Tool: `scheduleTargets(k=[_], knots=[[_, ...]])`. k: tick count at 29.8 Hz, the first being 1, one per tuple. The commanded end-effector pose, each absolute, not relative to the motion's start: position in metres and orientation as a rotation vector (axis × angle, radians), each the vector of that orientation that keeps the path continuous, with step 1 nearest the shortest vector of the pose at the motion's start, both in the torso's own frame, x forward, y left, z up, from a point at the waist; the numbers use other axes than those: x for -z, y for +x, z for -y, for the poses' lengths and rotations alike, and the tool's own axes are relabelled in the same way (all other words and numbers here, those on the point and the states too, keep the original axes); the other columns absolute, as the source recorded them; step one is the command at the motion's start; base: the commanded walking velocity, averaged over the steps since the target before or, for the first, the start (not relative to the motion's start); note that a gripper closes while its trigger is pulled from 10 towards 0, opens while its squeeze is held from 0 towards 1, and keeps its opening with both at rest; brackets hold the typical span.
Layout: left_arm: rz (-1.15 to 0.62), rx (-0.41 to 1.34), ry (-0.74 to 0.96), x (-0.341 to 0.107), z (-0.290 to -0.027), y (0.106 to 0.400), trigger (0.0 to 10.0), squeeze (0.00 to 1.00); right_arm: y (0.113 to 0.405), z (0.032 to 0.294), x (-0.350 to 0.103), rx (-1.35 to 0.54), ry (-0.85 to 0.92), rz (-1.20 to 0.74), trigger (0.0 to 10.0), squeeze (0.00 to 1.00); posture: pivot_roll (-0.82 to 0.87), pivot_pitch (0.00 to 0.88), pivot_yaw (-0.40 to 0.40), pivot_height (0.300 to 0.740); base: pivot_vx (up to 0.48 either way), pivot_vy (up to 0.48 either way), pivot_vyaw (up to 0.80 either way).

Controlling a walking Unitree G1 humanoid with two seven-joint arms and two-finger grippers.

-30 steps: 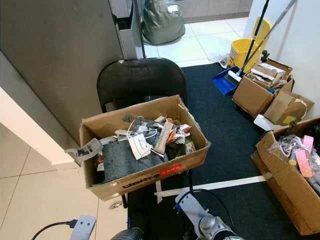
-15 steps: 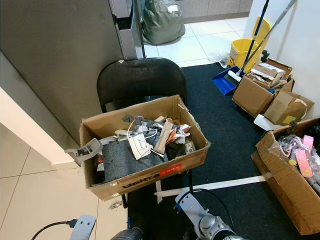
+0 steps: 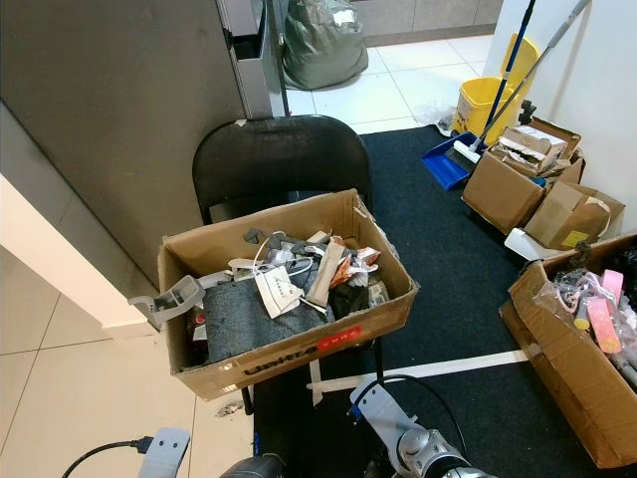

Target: Picking trash to rubbish bin

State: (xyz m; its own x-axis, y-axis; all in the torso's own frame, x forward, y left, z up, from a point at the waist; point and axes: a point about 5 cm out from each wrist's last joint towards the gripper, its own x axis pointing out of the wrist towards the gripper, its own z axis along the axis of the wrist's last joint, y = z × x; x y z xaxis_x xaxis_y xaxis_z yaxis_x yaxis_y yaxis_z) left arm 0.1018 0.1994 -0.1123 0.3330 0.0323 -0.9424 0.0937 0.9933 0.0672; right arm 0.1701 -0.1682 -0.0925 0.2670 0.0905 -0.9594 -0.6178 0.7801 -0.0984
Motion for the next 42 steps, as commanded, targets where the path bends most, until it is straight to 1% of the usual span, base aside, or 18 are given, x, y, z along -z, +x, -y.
scheduleTargets(k=[1,23,31,33,34,36,37,42], knots=[[-1.254,0.036,0.105,0.114,-0.198,0.098,10.0,0.00,0.165,0.169,0.094,-0.513,-0.508,-1.243,10.0,0.00,-0.04,0.044,0.046,0.740,0.000,0.000,0.00],[-1.248,0.045,0.109,0.113,-0.197,0.101,10.0,0.00,0.168,0.170,0.093,-0.505,-0.506,-1.238,10.0,0.00,-0.05,0.036,0.046,0.740,0.000,0.000,0.00],[-1.240,0.036,0.107,0.112,-0.198,0.103,10.0,0.00,0.171,0.170,0.092,-0.512,-0.532,-1.228,10.0,0.00,-0.04,0.035,0.037,0.740,0.000,0.000,0.00],[-1.191,-0.042,0.094,0.109,-0.207,0.111,10.0,0.00,0.173,0.169,0.092,-0.507,-0.541,-1.217,10.0,0.00,-0.04,0.026,0.036,0.740,0.000,0.000,0.00],[-1.167,-0.137,0.043,0.106,-0.216,0.115,10.0,0.00,0.174,0.168,0.091,-0.499,-0.545,-1.206,10.0,0.00,-0.03,0.011,0.036,0.740,0.000,0.000,0.00],[-1.141,-0.240,-0.013,0.103,-0.226,0.120,10.0,0.00,0.177,0.168,0.090,-0.473,-0.552,-1.185,10.0,0.00,-0.01,0.006,0.028,0.740,0.000,0.000,0.00],[-1.134,-0.259,-0.021,0.102,-0.229,0.121,10.0,0.00,0.179,0.168,0.089,-0.459,-0.555,-1.175,10.0,0.00,-0.01,0.006,0.026,0.740,0.000,0.000,0.00],[-1.121,-0.227,0.011,0.100,-0.231,0.125,10.0,0.00,0.184,0.171,0.087,-0.415,-0.596,-1.141,10.0,0.00,0.04,0.035,0.015,0.740,0.000,0.000,0.00]])
